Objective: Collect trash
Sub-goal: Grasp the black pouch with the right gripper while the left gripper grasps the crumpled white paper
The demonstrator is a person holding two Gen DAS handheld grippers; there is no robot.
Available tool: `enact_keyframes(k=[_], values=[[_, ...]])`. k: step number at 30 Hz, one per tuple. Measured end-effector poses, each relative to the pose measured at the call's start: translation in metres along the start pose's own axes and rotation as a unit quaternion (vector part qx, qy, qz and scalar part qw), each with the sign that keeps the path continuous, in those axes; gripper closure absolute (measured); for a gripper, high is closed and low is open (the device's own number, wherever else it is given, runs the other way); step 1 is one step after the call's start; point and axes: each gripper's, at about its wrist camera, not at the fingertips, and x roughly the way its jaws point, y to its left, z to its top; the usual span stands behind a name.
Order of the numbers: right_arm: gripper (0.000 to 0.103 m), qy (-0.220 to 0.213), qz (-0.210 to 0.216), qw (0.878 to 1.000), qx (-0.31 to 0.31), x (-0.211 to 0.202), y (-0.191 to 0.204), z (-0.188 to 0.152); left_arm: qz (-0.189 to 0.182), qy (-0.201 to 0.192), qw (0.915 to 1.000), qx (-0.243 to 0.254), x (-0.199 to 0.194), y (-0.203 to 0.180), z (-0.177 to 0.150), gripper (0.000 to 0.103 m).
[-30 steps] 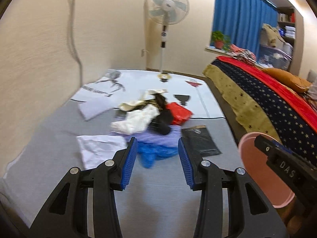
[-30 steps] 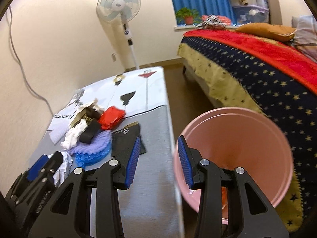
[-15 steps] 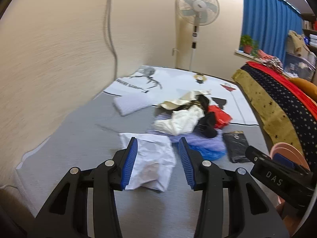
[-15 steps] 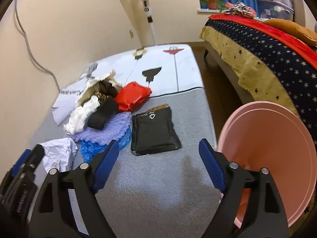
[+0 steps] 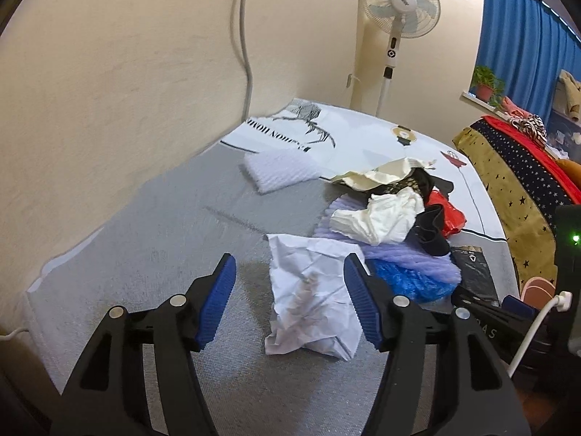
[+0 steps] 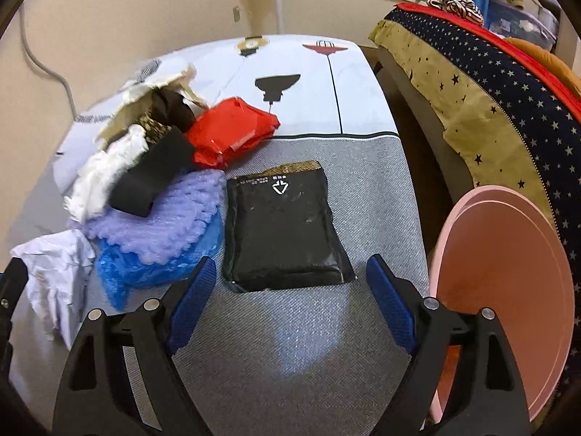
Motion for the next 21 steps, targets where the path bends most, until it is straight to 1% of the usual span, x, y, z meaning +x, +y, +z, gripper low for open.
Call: enact_keyframes(k=[4,6,8,10,14,16,18,19,20,21], values=[[0.021,-0.001,-0.006,1.000,0.001,0.003,0.000,0.003,0.000,0.013,0.9999,-0.008,0.007,0.005,-0.001,0.042],[0.026,-0.004,-0.005,1.000,0.002,0.003,0.000,0.002,-0.004,0.021,0.9997,-0.011,0.011,0.006,-0.002,0.042],[0.037,-0.009,-0.002,1.000,0.000,0.002,0.001,0.003,-0.005,0.026,0.9996,-0.011,0.015,0.006,-0.002,0.042],[0.042,-0.012,0.000,1.000,-0.001,0.000,0.000,0.003,-0.010,0.031,0.9994,-0.010,0.018,0.004,-0.002,0.042],[0.046,-0.017,0.003,1.000,0.001,-0.002,-0.002,0.002,-0.021,0.041,0.9989,-0.008,0.023,0.002,-0.003,0.043],[0.047,-0.021,0.000,1.000,0.002,-0.004,-0.003,0.001,-0.025,0.042,0.9987,-0.008,0.024,0.002,-0.003,0.048],[0.048,-0.024,-0.002,1.000,0.005,-0.006,-0.006,0.001,-0.030,0.047,0.9984,-0.008,0.027,0.002,-0.003,0.060],[0.048,-0.026,-0.001,1.000,0.007,-0.007,-0.007,0.000,-0.032,0.048,0.9983,-0.008,0.027,0.002,-0.003,0.064],[0.048,-0.028,0.000,1.000,0.009,-0.009,-0.009,0.000,-0.034,0.049,0.9982,-0.007,0.027,0.001,-0.003,0.071],[0.048,-0.030,0.000,0.999,0.011,-0.011,-0.010,0.000,-0.039,0.049,0.9980,-0.005,0.027,0.000,-0.004,0.075]])
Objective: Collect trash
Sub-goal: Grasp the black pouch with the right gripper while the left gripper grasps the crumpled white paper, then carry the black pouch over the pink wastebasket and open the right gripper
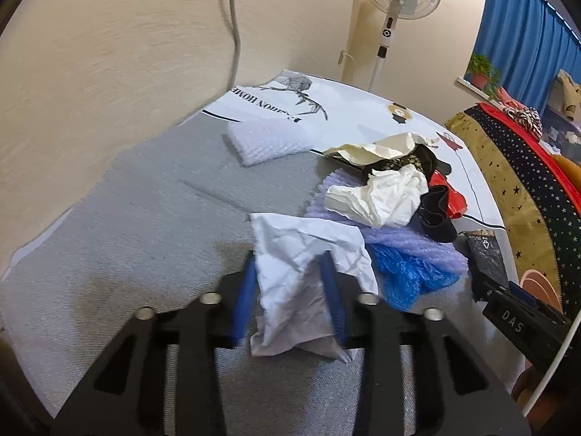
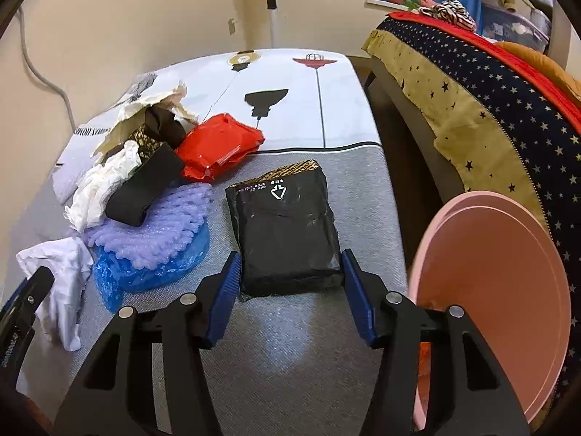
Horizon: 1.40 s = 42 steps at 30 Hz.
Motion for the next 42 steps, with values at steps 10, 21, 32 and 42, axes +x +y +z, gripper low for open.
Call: enact_keyframes(k=[10,21,32,42], values=[[0.048,-0.024,0.011,1.000,0.005,-0.023,-0.012,-0.002,-0.015,-0.016,0.9996,0.019,-0.008,-0.011,0.002,0.098],[0.048,-0.059,0.021,0.998,0.001,-0.057,-0.015,-0.002,-0.035,-0.049,0.9972,0.044,-0.032,-0.022,0.004,0.102],[0.048,-0.088,0.017,0.996,0.013,-0.098,-0.031,-0.015,-0.054,-0.070,0.9946,0.055,-0.057,-0.026,0.003,0.102],[0.048,-0.115,0.005,0.993,0.028,-0.134,-0.048,-0.030,-0.086,-0.090,0.9894,0.074,-0.082,-0.044,-0.003,0.102]])
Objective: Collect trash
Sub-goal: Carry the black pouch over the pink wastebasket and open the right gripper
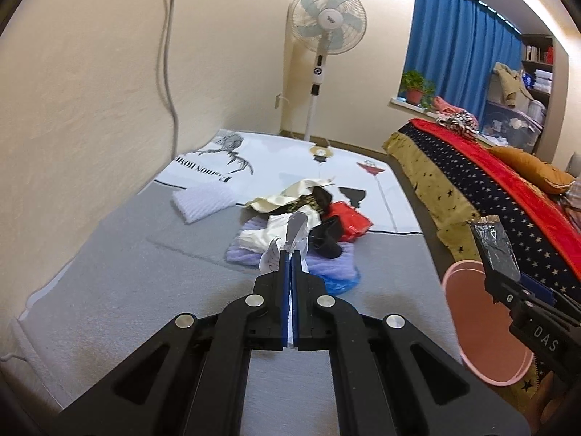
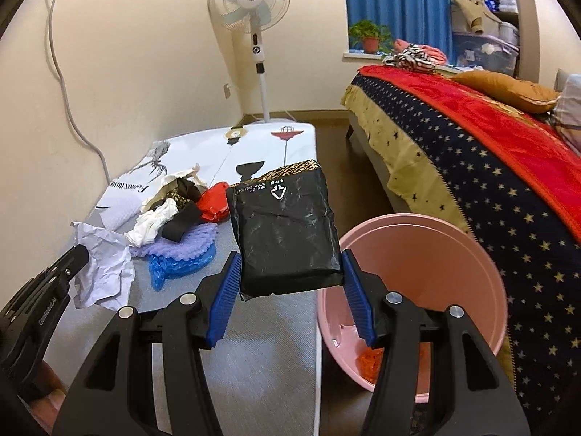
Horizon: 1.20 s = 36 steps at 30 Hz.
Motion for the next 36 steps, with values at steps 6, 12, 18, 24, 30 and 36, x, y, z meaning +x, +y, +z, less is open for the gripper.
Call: enact_keyframes(k=[6,12,18,24,30,36], values=[[0.048,-0.016,-0.009,1.000,0.005,-0.020,-0.007,-0.001,-0.024,-0.006,0.9996,0.017,-0.012,-0.016,0.000,0.102],[0.048,-0.026,-0.023,0.999,0.012,-0.036,-0.017,-0.003,-0.042,-0.006,0.9988,0.025,-0.014,-0.027,0.001,0.102],[0.048,-0.028,-0.040,0.998,0.028,-0.044,-0.028,-0.004,-0.058,-0.012,0.9977,0.031,-0.013,-0.036,0.004,0.102],[0.048,-0.039,-0.061,0.997,0.041,-0.049,-0.039,-0.003,-0.074,-0.010,0.9962,0.045,-0.008,-0.049,0.002,0.102],[0.048,-0.044,-0.077,0.994,0.058,-0.048,-0.053,-0.003,-0.090,-0.010,0.9940,0.061,-0.003,-0.065,0.000,0.102],[0.048,-0.049,-0.094,0.992,0.074,-0.048,-0.068,-0.005,-0.102,-0.006,0.9922,0.071,0.003,-0.077,-0.003,0.102]])
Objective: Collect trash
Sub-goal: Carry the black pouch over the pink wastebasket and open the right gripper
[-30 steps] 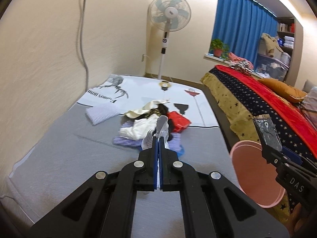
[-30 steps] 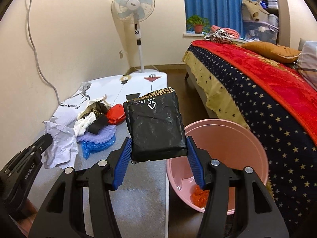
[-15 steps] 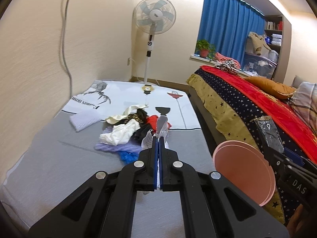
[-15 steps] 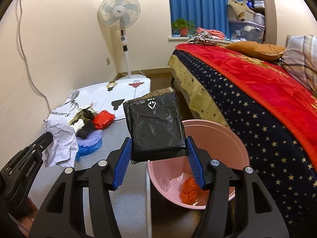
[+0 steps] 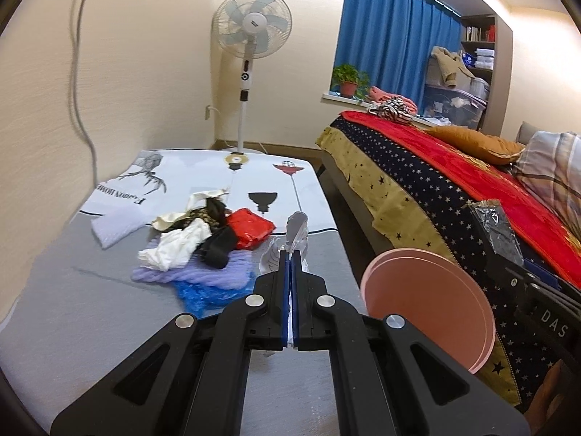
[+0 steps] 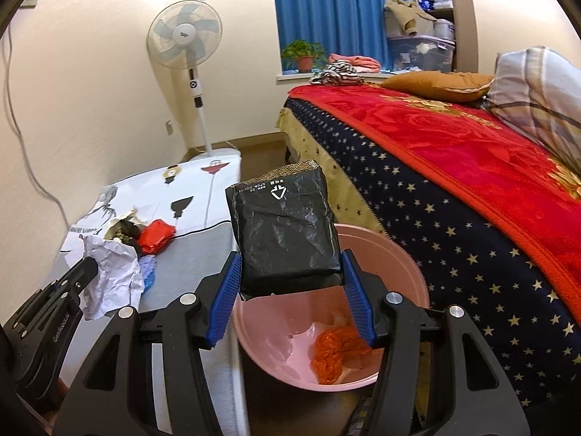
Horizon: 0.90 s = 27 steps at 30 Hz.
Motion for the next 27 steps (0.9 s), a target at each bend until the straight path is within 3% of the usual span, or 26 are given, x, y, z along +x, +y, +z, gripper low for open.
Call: enact_keyframes(k=[27], values=[[0.047,-0.004,-0.068,0.996,0.064,0.035,-0.049,-0.002,-0.096,0.010,0.9945,0.040,0.050,-0.054,-0.004,0.102]])
